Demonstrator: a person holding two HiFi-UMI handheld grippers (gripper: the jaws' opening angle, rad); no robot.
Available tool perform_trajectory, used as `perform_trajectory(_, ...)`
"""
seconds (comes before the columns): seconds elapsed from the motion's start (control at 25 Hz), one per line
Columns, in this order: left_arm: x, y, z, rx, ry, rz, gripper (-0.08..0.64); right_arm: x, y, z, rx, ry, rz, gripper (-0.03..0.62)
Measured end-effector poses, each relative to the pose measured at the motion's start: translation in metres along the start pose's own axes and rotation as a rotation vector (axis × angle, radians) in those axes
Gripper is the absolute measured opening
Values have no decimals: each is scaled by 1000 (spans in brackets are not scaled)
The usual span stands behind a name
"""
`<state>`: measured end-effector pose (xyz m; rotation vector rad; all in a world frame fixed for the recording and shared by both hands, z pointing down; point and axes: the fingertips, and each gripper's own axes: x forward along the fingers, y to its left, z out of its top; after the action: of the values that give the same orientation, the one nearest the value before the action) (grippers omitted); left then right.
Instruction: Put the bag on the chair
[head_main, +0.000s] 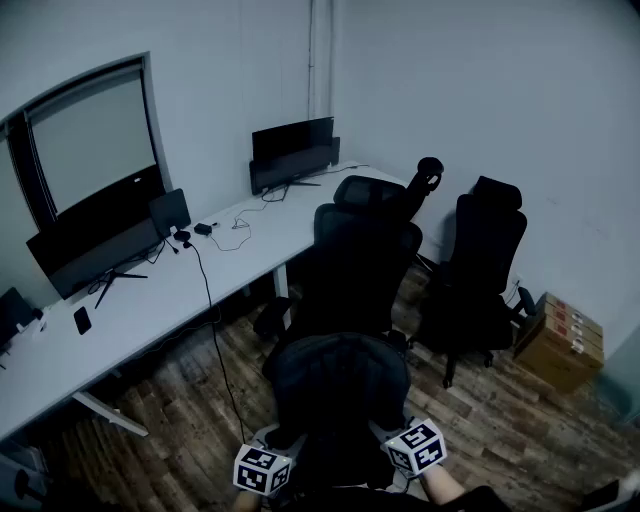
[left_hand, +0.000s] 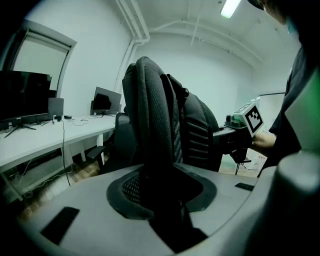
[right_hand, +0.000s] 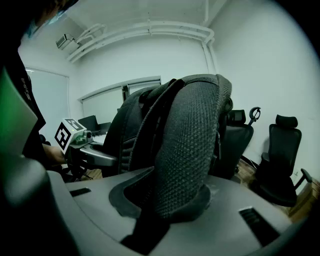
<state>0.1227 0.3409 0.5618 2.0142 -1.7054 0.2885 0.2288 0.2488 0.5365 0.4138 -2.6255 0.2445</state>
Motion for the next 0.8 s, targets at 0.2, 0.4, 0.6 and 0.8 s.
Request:
perform_trajectory(0.2,2,-13,0,0,0,-3,145,-12,-4,-4,-2,-1,-3,100)
perform_trajectory(0.4,6,-11,5,1,5,-14,146,-12,-8,1,12,-3,-8,101)
perform_trajectory(0.6,7,9,13,7,11,-41,146,3,-6,13,23,-5,-36,100)
perform_trajectory(0.8,4,42,24,40,13,-77,146,29,3,27,49,-22,-73,101)
